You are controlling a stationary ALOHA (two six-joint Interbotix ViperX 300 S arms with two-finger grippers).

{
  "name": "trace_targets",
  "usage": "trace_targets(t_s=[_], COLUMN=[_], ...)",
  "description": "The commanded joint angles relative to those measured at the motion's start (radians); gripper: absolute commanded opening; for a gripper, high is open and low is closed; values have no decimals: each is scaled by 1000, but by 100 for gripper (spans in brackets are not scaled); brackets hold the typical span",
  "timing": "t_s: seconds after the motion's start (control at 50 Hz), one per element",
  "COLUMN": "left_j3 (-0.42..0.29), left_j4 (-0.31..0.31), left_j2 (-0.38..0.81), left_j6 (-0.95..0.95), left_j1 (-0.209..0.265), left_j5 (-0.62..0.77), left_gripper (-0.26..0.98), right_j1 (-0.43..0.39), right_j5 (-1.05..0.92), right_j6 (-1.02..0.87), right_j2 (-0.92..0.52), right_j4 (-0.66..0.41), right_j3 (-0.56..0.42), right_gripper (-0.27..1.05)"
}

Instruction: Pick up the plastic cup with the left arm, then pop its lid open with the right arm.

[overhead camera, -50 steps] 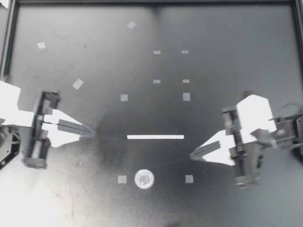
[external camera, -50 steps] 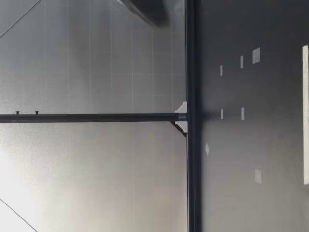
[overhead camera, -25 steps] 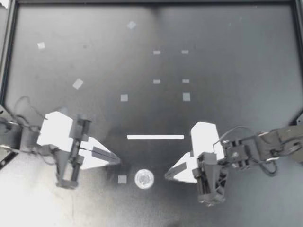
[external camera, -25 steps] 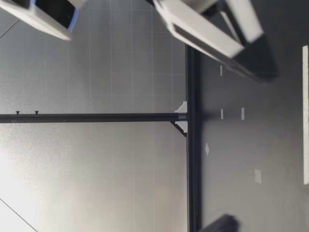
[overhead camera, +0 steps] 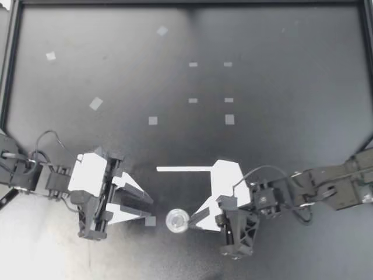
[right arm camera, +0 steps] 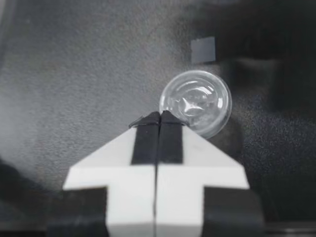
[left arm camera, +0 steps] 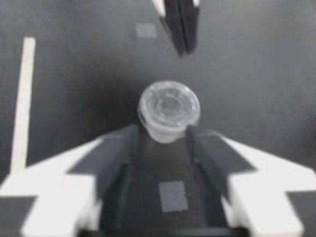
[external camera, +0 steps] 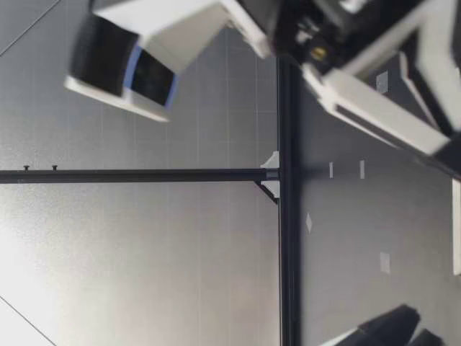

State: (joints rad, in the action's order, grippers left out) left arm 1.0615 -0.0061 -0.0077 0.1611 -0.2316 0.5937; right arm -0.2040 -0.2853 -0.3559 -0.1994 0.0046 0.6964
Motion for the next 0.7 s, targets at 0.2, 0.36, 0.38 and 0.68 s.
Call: trace_targets(t_s=[0.2, 0.36, 0.38, 0.68], left_j3=[-60, -71, -71, -98], left_j4=[2, 2, 2, 0], left_j2=[77, 98, 101, 169], left_j6=[2, 2, 2, 20], left_j1=[-23, -23, -25, -25], left_j5=[3, 3, 3, 8], left_gripper=[50, 50, 51, 51], right_j1=[5, 18, 21, 32], right_j5=[-14, -17, -17, -17], right_j6=[-14, -12, -12, -12], right_j2=[-5, -14, -15, -40], right_j4=[-2, -2, -2, -2], right_j3=[-26, -31, -32, -49], right_gripper=[-7, -7, -7, -7])
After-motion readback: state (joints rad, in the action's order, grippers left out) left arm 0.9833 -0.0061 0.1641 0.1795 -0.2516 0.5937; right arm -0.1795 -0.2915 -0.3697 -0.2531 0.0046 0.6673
